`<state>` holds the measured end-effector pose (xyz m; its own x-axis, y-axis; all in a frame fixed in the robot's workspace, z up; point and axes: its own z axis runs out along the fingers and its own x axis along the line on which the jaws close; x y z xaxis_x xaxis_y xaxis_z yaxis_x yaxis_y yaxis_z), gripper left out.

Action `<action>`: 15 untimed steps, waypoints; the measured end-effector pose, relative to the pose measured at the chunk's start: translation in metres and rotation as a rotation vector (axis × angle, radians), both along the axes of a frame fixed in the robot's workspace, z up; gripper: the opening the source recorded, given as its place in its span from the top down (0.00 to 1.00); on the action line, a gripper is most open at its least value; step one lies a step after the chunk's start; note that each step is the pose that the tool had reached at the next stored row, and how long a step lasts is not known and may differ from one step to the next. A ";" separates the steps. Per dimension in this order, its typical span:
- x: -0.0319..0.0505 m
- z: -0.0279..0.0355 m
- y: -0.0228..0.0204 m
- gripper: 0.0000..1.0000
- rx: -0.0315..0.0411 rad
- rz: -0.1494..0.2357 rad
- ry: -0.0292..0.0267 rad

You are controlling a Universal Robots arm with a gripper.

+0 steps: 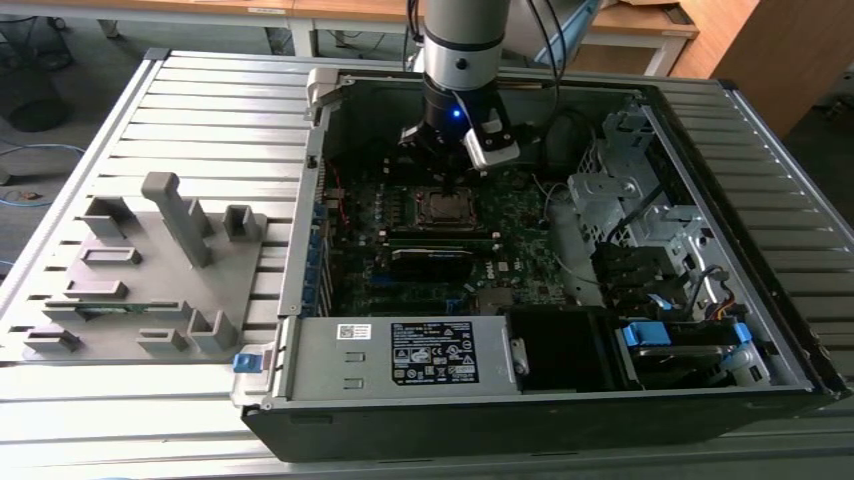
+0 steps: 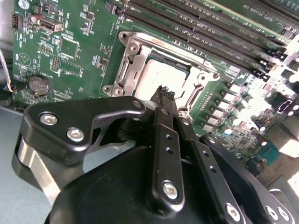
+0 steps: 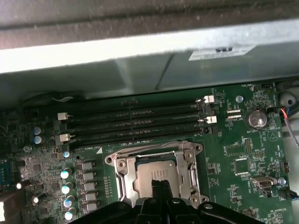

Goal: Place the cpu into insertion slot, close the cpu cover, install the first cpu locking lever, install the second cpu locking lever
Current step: 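Install the second cpu locking lever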

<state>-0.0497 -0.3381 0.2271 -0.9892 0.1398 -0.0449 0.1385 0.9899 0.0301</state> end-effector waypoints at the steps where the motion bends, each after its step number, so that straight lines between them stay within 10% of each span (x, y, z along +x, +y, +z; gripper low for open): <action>1: 0.0000 0.0000 -0.0009 0.89 0.0000 0.000 0.0000; 15: 0.0000 0.0028 -0.0082 0.89 -0.0001 0.000 0.0000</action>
<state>-0.0497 -0.3463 0.2299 -0.9891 0.1399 -0.0449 0.1387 0.9899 0.0300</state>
